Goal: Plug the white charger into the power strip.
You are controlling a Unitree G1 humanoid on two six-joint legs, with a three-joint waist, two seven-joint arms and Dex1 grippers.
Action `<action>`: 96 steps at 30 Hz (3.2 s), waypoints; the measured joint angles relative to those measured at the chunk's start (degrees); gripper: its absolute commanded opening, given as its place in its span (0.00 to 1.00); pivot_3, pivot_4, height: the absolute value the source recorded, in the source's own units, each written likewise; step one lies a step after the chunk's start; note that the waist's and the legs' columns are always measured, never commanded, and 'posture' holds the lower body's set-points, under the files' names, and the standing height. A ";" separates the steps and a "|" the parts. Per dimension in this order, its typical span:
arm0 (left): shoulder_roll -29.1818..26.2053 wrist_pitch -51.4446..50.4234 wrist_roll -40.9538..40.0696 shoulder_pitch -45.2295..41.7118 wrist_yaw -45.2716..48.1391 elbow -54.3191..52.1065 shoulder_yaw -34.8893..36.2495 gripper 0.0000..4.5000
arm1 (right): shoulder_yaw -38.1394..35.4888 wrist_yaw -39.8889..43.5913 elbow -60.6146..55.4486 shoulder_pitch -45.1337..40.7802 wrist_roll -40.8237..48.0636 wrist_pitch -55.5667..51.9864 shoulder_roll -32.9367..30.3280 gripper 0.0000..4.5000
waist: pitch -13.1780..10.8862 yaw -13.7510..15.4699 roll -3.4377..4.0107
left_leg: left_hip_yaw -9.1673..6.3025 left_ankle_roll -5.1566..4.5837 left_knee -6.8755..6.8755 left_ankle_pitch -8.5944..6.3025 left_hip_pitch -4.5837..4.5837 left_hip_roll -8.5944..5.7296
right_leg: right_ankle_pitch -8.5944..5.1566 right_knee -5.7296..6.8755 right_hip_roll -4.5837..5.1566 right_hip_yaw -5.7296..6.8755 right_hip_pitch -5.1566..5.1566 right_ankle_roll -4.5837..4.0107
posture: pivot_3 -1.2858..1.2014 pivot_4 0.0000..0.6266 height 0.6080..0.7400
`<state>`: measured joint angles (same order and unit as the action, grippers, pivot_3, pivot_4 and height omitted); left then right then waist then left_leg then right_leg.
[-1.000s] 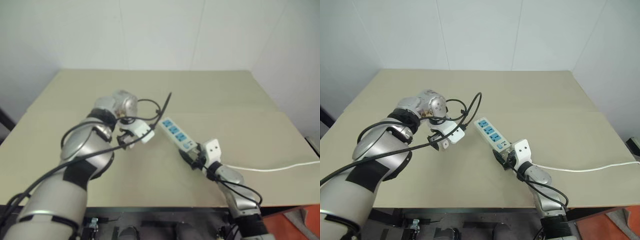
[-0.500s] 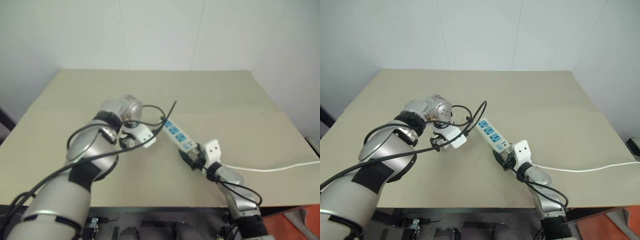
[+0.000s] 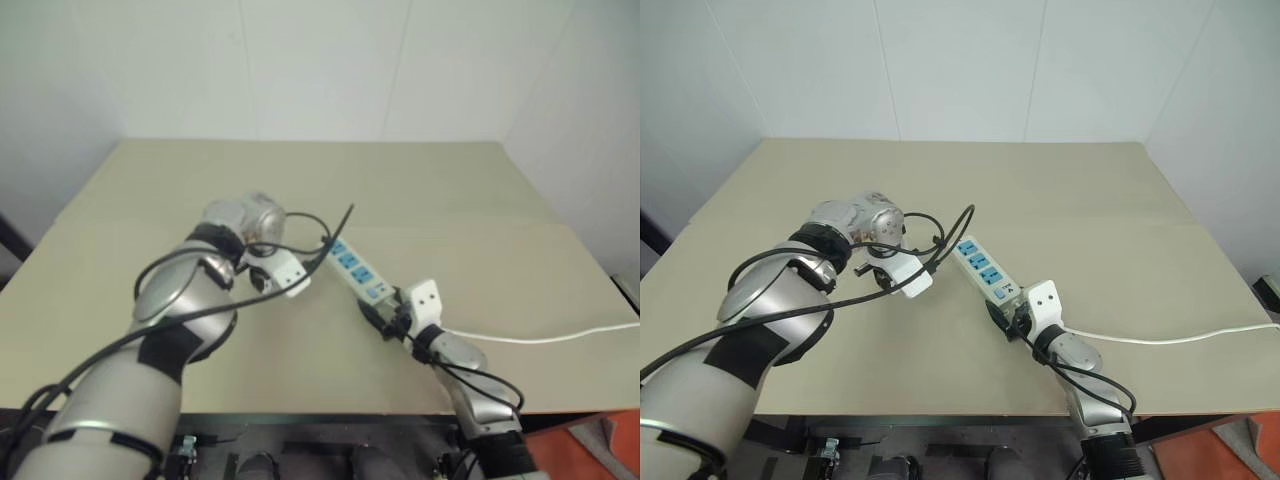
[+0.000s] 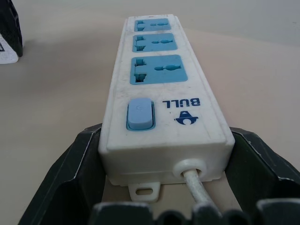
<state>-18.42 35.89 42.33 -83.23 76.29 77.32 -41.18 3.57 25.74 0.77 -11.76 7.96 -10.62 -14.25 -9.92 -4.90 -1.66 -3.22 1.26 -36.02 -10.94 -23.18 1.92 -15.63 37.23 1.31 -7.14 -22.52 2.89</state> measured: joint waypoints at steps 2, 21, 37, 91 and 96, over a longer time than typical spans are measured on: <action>-0.07 -0.60 -3.83 -0.30 1.60 -0.01 4.03 0.22 | 0.11 0.45 -0.10 -0.04 0.03 0.00 -0.52 0.76 | 0.00 0.02 0.00 | 0.00 0.00 0.00 0.00 -0.02 0.00 | 0.00 -0.01 0.00 0.01 -0.01 0.00 | 0.52 0.24 1.00; -13.79 -39.63 -80.06 22.55 15.96 -31.57 24.37 0.22 | 10.20 39.60 16.31 -15.70 3.47 7.09 -9.62 0.76 | -0.02 -2.26 0.03 | -0.10 -0.01 -0.23 0.01 0.50 0.08 | -0.04 0.80 -0.09 0.01 0.19 0.01 | 0.52 0.24 1.00; -15.70 -41.79 -85.08 32.18 15.98 -36.69 13.91 0.22 | 13.49 44.12 26.56 -22.02 -0.04 14.07 -5.08 0.76 | 0.02 -2.18 0.05 | -0.09 -0.01 -0.25 0.00 0.71 0.07 | -0.05 0.82 -0.11 -0.01 0.30 -0.04 | 0.52 0.24 1.00; -13.92 -35.24 -77.46 32.61 16.08 -29.65 15.14 0.22 | 13.59 42.24 31.33 -22.75 -1.07 18.44 -3.61 0.76 | 0.37 -2.33 -0.01 | -0.07 -0.01 -0.19 0.01 0.98 0.10 | -0.09 0.81 -0.20 -0.14 0.46 -0.06 | 0.52 0.24 1.00; -14.98 -34.98 -78.70 34.48 15.63 -31.72 15.25 0.22 | 13.63 42.24 31.30 -22.70 -1.15 18.77 -3.46 0.76 | 0.37 -2.43 -0.01 | -0.06 -0.01 -0.14 0.01 0.98 0.12 | -0.10 0.80 -0.21 -0.16 0.44 -0.07 | 0.52 0.24 1.00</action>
<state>-33.41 0.90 -36.38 -48.75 91.93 45.60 -25.93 17.20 67.98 32.07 -34.46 6.82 8.15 -17.71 -9.55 -7.33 -1.67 -3.28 1.25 -36.17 -10.93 -22.21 2.04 -15.72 38.03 1.10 -7.30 -22.07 2.82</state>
